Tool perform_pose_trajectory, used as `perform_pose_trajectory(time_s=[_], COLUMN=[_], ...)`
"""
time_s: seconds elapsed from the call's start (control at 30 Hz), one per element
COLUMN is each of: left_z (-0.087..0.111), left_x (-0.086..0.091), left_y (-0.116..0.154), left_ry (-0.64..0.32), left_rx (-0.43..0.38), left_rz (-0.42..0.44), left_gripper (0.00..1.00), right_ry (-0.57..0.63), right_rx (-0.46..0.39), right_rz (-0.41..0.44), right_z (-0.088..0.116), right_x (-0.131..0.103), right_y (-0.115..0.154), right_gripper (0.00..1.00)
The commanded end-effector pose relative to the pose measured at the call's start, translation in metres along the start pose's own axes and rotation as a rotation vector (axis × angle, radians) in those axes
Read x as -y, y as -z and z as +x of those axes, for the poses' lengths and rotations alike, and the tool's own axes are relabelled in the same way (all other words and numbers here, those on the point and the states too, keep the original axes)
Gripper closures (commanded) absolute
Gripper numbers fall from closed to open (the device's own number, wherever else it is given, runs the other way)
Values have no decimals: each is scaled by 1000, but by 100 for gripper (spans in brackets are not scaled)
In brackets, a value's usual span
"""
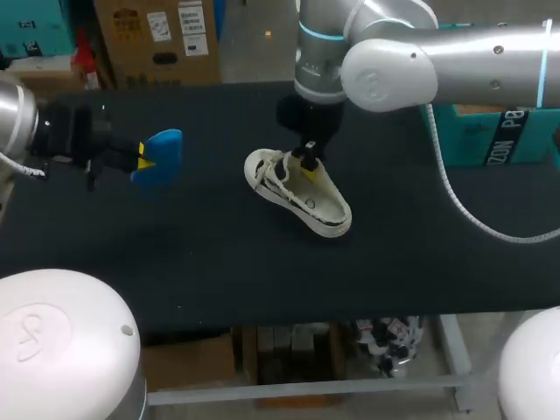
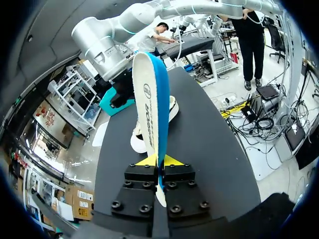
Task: Open the shoe tongue, take the insole out of the shoe, put the insole back into the shoe, and pack the shoe into the shoebox
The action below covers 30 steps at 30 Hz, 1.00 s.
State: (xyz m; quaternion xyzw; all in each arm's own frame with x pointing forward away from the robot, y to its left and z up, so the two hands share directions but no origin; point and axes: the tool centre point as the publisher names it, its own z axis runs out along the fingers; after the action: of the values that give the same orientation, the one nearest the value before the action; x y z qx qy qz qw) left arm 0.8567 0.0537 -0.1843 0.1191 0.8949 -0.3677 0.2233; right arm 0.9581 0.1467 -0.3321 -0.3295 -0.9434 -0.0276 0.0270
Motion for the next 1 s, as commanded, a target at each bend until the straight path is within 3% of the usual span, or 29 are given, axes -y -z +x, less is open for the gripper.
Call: perform_pose_trajectory(time_s=[0.03, 0.27, 0.5, 0.73, 1.0], left_z=[-24, -39, -41, -40, -36], left_x=[-6, 9, 27, 44, 52], left_y=[-14, -32, -47, -59, -63], left_ry=[-87, -238, -351, -411, -435], left_rx=[-91, -128, -155, -170, -168], left_rz=[65, 121, 194, 243, 277], left_gripper=[100, 100, 100, 100, 100], right_ry=[-58, -165, -282, -398, -412], right_rx=[-45, -84, -91, -77, -118], right_rz=[-2, -14, -46, -81, -132], right_z=[-5, 4, 9, 15, 19], right_x=[3, 7, 18, 36, 35], right_y=[7, 0, -7, -9, -18], right_gripper=[100, 100, 100, 100, 100])
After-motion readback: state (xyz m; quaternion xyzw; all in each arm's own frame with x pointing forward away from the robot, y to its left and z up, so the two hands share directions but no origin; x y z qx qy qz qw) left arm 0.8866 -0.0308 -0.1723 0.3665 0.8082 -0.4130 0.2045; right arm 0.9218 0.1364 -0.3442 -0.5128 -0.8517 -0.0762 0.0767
